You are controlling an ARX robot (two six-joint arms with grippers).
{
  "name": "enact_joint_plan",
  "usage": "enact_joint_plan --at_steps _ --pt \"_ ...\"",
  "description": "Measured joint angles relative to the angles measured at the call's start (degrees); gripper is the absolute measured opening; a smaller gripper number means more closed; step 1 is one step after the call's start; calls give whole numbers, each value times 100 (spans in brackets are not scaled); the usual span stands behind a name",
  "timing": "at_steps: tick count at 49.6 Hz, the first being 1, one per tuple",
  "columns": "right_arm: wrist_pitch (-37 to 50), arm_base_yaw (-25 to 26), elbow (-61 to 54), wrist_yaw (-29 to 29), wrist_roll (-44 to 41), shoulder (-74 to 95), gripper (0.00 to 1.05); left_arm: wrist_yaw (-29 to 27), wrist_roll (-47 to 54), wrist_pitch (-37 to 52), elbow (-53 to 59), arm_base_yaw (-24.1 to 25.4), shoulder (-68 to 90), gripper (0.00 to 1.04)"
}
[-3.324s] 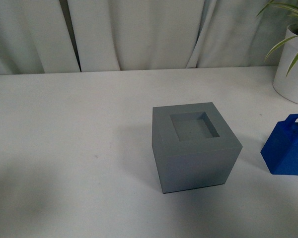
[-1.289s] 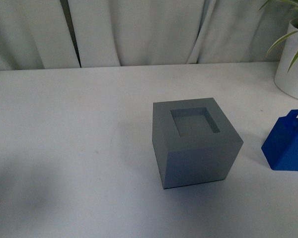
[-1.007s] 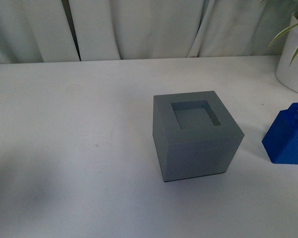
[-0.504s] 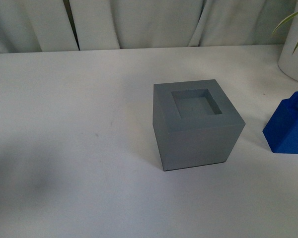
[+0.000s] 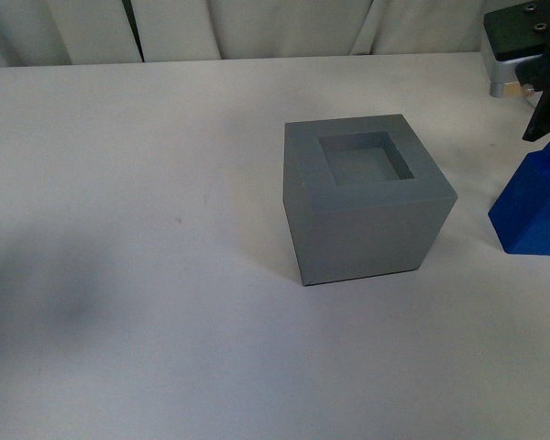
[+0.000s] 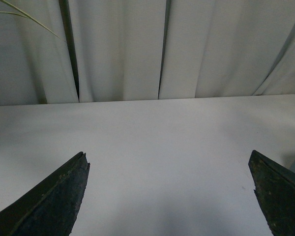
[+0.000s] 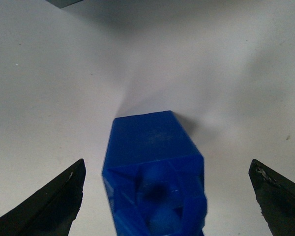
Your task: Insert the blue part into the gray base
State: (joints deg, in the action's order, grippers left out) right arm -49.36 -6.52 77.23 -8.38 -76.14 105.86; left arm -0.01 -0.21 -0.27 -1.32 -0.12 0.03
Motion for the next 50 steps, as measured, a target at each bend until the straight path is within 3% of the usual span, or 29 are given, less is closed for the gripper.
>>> enact_joint_plan --at_steps 24,30,39,50 --pt "-645 24 422 254 -520 348 97 0 -2 0 0 0 0 99" --pt "-645 44 422 278 -579 365 81 0 0 0 0 0 0 99" --pt "-713 81 439 280 -654 387 47 0 0 0 0 0 0 99" --pt "-1104 68 898 -2 -584 387 46 0 -2 0 0 0 0 99"
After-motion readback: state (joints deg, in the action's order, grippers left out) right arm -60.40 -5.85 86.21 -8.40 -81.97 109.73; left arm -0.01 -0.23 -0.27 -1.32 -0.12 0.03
